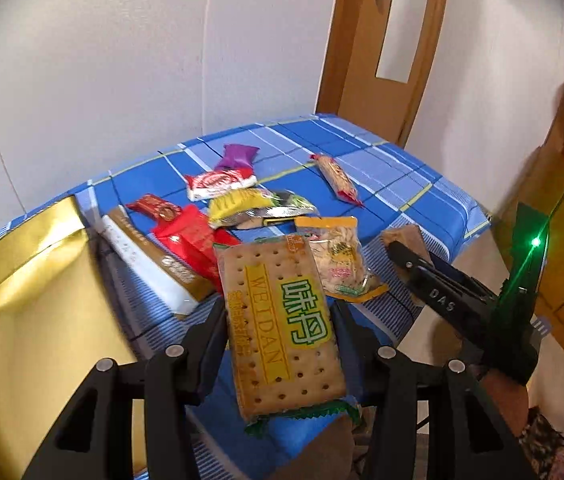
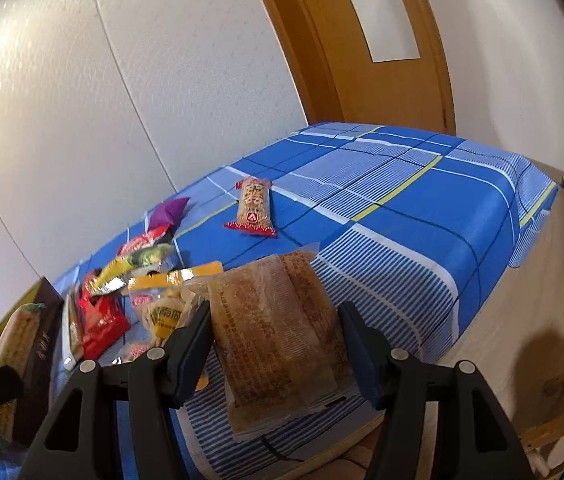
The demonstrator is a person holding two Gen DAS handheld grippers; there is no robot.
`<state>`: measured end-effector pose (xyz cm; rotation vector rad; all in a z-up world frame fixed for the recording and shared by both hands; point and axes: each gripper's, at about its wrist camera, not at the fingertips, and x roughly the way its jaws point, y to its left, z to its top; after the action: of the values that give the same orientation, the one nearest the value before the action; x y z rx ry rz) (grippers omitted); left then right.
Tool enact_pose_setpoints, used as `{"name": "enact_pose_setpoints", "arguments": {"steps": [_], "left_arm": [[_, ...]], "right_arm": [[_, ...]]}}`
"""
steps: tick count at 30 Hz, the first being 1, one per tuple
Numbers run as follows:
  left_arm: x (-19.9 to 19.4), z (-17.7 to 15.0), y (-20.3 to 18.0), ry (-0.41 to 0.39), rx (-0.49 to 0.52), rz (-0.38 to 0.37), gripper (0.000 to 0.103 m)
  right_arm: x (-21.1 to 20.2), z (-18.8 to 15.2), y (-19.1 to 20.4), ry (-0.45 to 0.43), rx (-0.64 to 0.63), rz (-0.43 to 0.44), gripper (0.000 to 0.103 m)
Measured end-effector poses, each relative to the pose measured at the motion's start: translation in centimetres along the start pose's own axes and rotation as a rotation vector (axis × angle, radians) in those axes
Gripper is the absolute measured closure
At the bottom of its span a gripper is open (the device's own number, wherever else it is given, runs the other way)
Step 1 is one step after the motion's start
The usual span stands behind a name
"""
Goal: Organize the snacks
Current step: 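Grasp the green-text cracker pack with the left tool while the right tool holds the bread pack, then carry the cracker pack into the gold tray and open the left tool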
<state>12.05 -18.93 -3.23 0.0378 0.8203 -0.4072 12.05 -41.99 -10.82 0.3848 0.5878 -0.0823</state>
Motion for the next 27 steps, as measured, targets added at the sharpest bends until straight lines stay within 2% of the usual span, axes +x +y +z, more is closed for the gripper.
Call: {"name": "enact_pose_setpoints", "arguments": {"steps": [8, 13, 20, 27], "left_arm": [[-1.5, -0.1, 4.8, 0.018, -0.095, 0.004, 0.052], [-2.7, -0.4, 8.3, 0.011, -0.141, 0.036, 0.052], [-3.9, -1.1, 14.5, 0.014, -0.194, 0.129, 0.052], [-3.8, -1.9, 21.1, 0.059, -0.276, 0.222, 0.052]], "right_arm": [[-0.8, -0.3, 1.1, -0.023, -0.012, 0.042, 0.04], [-1.3, -0.8, 1.7, -0.027, -0.025, 0.044, 0.04], [-2.4, -1.5, 2.2, -0.041, -0.031, 0.041, 0.04], [-3.3, -1.9, 2.0, -0.057, 0.001, 0.015, 0.04]]}}
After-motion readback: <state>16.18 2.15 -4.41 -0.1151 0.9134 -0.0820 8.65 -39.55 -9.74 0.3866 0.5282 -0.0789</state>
